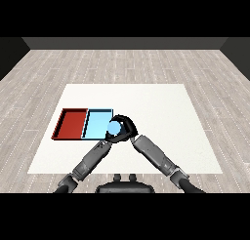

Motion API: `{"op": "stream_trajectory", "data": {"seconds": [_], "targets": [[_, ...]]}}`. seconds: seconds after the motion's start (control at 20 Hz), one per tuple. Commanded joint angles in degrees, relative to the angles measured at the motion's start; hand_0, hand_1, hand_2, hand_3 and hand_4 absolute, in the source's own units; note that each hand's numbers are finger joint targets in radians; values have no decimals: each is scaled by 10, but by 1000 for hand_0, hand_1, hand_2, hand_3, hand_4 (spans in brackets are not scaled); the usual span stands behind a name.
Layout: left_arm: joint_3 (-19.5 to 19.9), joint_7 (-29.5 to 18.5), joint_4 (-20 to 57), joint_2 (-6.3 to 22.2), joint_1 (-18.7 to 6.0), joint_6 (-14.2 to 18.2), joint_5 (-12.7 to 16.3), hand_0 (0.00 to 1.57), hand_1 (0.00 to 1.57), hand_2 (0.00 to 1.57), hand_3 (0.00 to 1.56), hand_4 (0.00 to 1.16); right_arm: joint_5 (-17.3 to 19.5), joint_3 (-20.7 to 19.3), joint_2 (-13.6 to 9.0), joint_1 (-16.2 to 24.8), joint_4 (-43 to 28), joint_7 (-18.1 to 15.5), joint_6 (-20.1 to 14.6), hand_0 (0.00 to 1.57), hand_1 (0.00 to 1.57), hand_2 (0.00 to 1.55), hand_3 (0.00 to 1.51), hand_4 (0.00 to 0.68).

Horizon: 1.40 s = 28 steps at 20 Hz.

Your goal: Pick the blue can and put it in the blue box

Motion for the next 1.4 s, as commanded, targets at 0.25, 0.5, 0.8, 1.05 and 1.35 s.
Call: {"op": "stream_trajectory", "data": {"seconds": [0.25, 0.5, 0.8, 1.05, 1.35], "targets": [[12, 3, 17, -20, -34, -21, 79, 1177, 1177, 1185, 1027, 627, 11, 15, 14, 42, -56, 12, -17, 1437, 1437, 1454, 1393, 580], [-6, 8, 24, -21, -16, -1, 79, 1571, 1571, 1544, 1472, 655, -53, -33, 14, 43, -52, 18, 40, 1246, 1246, 1296, 1219, 275], [23, 0, 24, -21, -7, -32, 67, 1571, 1571, 1516, 1448, 1097, -33, -34, 14, 29, -30, 28, 26, 0, 0, 0, 0, 0], [46, 13, 17, -18, -5, -43, 34, 1571, 1571, 1546, 1477, 1138, -41, -25, 14, 23, -19, 9, 22, 0, 0, 0, 0, 0], [48, -12, 66, -21, -39, -35, 51, 1571, 1571, 1571, 1504, 1134, -49, -72, 15, 37, -39, 37, 51, 0, 0, 0, 0, 0]]}}
